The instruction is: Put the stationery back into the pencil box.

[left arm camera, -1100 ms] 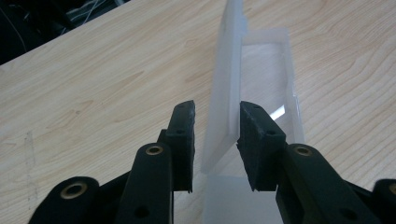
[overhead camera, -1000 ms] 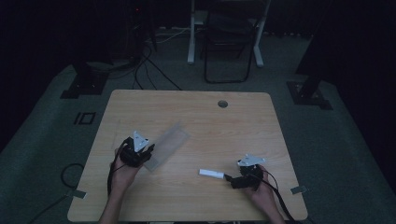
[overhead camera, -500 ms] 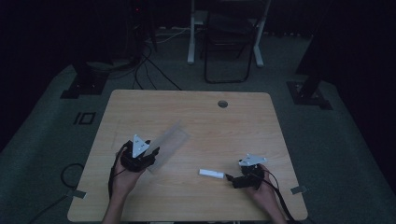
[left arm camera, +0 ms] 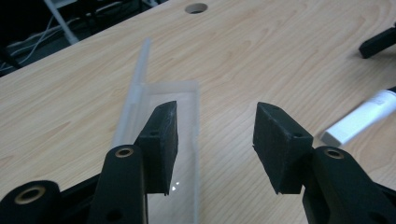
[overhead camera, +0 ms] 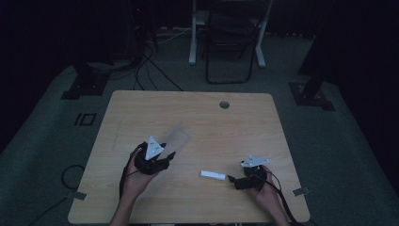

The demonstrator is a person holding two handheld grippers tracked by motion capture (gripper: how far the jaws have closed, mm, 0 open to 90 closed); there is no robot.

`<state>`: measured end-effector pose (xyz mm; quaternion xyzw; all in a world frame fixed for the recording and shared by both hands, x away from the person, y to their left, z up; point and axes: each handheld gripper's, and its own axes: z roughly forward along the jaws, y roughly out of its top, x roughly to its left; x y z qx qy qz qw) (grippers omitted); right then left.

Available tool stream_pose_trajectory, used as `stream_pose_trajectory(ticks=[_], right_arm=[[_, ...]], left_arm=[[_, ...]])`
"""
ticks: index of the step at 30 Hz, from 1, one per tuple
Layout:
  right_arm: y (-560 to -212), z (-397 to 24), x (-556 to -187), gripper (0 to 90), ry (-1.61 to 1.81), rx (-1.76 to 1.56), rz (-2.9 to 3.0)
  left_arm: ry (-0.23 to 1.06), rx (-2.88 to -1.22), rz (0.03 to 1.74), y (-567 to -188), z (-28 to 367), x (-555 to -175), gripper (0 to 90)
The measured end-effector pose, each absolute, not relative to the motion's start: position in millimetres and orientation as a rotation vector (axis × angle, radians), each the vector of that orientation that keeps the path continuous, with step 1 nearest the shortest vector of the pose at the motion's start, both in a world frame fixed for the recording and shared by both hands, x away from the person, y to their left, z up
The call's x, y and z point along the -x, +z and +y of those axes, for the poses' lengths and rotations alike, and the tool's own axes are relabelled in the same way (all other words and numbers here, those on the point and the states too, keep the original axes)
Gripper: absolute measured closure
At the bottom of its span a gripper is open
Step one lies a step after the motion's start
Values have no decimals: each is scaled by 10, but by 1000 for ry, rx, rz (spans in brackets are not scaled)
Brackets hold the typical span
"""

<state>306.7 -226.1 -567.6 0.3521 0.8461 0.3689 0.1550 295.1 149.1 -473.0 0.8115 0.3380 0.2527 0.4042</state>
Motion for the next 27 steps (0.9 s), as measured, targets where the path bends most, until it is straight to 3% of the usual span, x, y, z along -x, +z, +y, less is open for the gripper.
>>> stream_pose_trajectory(ticks=[27], right_arm=[[-5676,-2261,-3066,123,1058,-1011,2422]], left_arm=[[527,-2118,726,-4856,1075,-2986,506]])
